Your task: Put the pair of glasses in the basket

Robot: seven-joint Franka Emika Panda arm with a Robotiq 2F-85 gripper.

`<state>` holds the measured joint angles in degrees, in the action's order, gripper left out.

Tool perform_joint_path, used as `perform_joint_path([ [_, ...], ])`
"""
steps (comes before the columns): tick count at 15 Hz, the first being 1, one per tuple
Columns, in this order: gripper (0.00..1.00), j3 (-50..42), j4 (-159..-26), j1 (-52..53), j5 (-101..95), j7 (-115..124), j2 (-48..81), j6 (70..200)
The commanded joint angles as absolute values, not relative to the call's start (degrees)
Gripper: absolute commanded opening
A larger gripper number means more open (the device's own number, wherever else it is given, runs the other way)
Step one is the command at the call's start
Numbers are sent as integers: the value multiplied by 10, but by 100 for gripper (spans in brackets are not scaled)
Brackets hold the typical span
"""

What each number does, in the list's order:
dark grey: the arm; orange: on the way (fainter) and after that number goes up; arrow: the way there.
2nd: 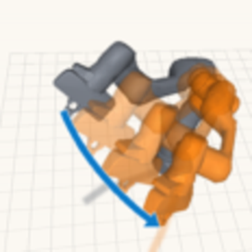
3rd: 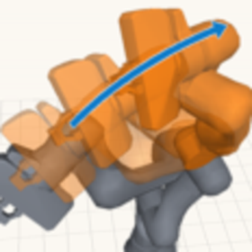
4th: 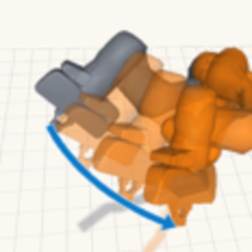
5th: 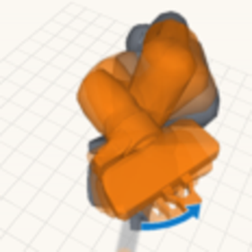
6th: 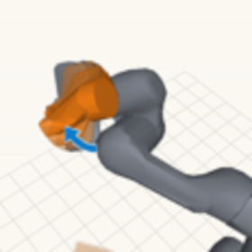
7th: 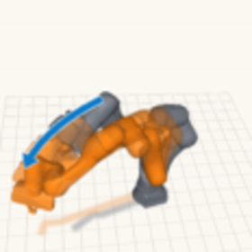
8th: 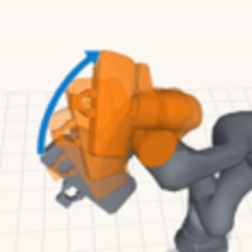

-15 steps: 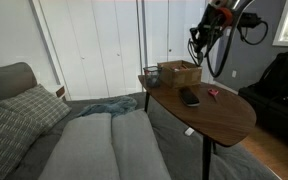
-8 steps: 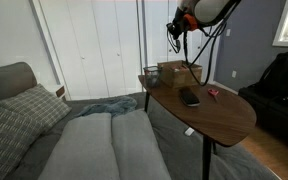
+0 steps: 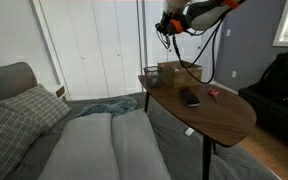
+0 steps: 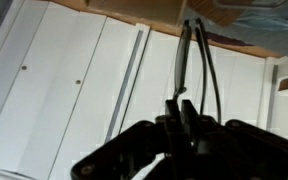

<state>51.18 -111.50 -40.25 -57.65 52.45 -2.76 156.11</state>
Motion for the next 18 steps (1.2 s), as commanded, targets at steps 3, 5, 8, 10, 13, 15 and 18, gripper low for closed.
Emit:
perform_joint_path([
  [3,10,536,-1115,-382,-573,529,39,1556],
  [5,10,536,-1111,-381,-573,529,65,1560],
  [8,2,532,-1111,-370,-600,568,66,1551],
  [10,2,527,-1108,-361,-628,614,69,1555],
  [13,2,518,-1103,-352,-682,698,67,1545],
  [15,2,511,-1096,-347,-736,758,76,1527],
  [18,2,509,-1078,-334,-803,812,111,1488],
])
